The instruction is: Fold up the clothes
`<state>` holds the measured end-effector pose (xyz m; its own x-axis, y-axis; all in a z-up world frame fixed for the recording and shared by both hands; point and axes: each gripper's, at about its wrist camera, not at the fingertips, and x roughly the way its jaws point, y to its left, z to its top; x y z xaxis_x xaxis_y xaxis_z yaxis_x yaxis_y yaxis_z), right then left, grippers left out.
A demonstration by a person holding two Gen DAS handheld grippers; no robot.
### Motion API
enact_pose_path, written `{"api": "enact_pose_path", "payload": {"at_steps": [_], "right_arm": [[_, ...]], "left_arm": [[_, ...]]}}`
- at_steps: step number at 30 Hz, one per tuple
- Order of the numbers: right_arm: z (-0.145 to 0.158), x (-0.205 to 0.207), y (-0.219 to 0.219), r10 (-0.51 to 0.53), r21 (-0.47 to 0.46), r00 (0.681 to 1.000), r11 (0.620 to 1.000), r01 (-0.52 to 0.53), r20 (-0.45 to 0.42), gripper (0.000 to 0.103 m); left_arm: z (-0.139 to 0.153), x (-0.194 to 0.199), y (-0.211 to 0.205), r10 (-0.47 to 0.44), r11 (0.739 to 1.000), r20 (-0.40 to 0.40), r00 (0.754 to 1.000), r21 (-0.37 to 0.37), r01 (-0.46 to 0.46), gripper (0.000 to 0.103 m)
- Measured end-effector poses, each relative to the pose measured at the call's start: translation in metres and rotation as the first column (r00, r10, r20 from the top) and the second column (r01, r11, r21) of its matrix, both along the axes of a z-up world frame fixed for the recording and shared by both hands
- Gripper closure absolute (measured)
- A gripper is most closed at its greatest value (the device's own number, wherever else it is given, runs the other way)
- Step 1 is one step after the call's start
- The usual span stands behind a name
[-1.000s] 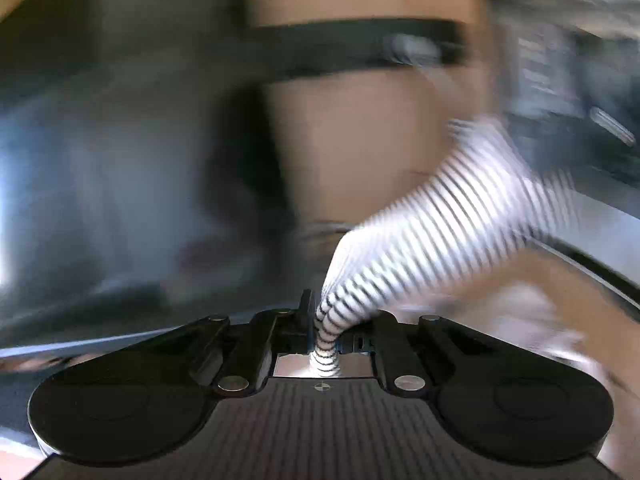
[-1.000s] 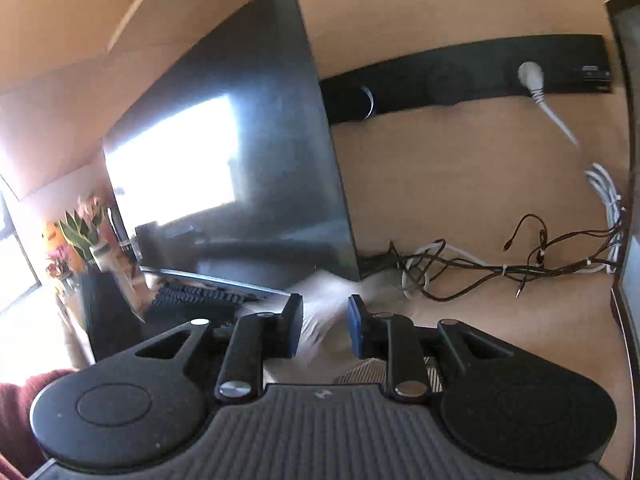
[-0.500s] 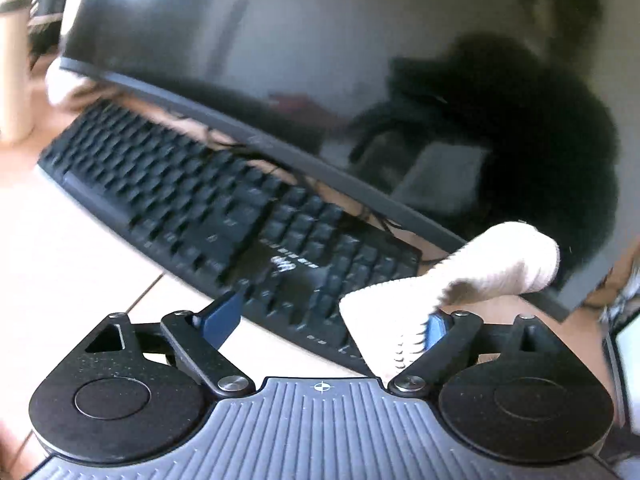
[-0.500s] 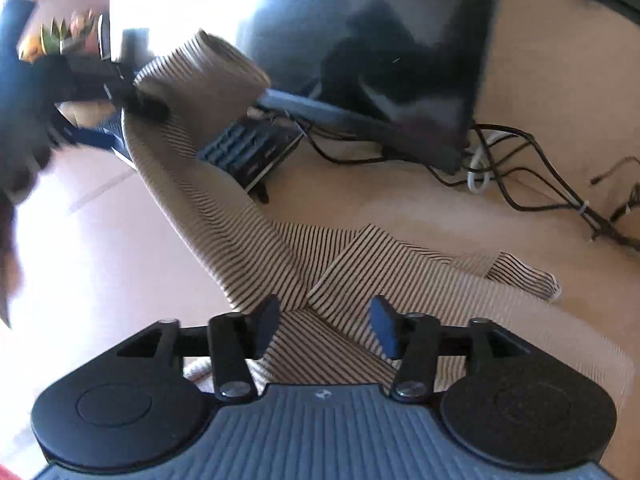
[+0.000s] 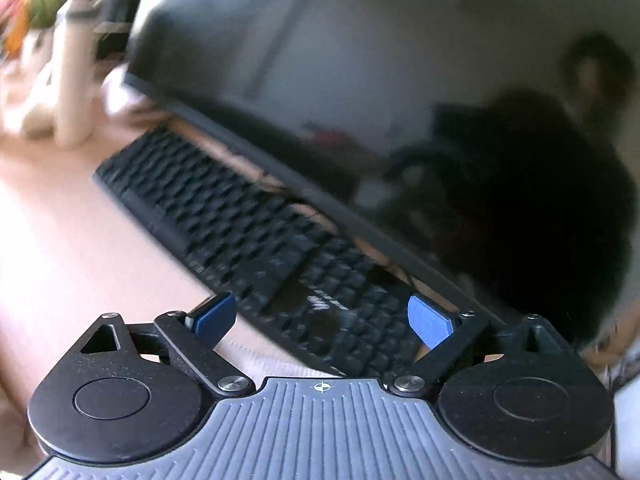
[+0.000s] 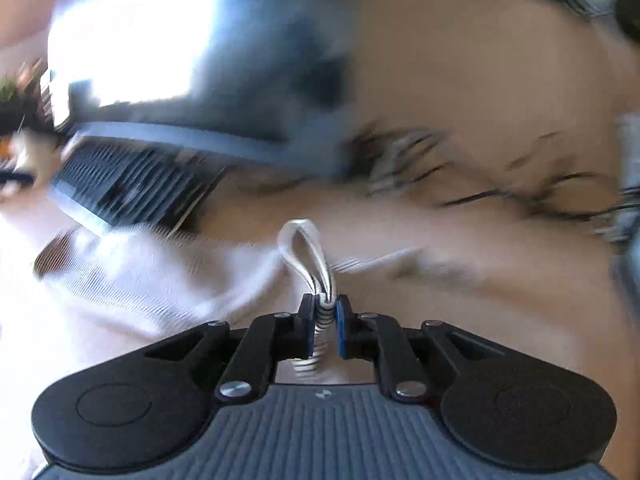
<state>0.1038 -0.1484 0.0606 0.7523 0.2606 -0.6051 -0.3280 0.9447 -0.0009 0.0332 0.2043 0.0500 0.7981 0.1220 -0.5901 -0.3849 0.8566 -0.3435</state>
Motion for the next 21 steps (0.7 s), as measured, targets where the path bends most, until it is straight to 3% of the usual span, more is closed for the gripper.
{"api": "enact_pose_path", "payload": {"at_steps": [2, 5, 9, 11, 13, 17, 21], "right_arm": [[0.027, -0.005, -0.037, -0.091, -0.001, 0.994, 0.996, 0.091, 0.064, 0.093], [0.074, -0.024, -0.082, -0.196, -0.065, 0.957, 0.975, 0.214, 0.213, 0.093], [0.115, -0.046, -0.11, -0.245, -0.144, 0.9, 0.939, 0.313, 0.361, 0.093], [0.121, -0.055, -0.115, -0.244, -0.2, 0.88, 0.916, 0.347, 0.407, 0.093], [0.118, -0.061, -0.118, -0.242, -0.243, 0.881, 0.9, 0.36, 0.407, 0.093], [0.092, -0.068, -0.113, -0.215, -0.329, 0.911, 0.883, 0.336, 0.352, 0.093], [0.058, -0.08, -0.108, -0.217, -0.373, 0.948, 0.881, 0.292, 0.232, 0.093]], "left_arm": [[0.005, 0.004, -0.018, -0.066, 0.997, 0.01, 0.998, 0.029, 0.066, 0.005], [0.006, 0.015, -0.047, -0.184, 0.983, 0.005, 0.983, 0.026, 0.183, 0.005], [0.002, 0.032, -0.086, -0.319, 0.948, -0.013, 0.948, -0.031, 0.318, 0.005], [0.001, 0.037, -0.104, -0.372, 0.928, -0.021, 0.928, -0.05, 0.37, 0.005], [-0.001, 0.038, -0.123, -0.431, 0.901, -0.036, 0.902, -0.06, 0.429, 0.004], [-0.012, 0.038, -0.156, -0.541, 0.841, -0.099, 0.835, -0.058, 0.538, 0.003], [-0.036, 0.038, -0.173, -0.594, 0.799, -0.194, 0.78, -0.032, 0.601, 0.003]]}}
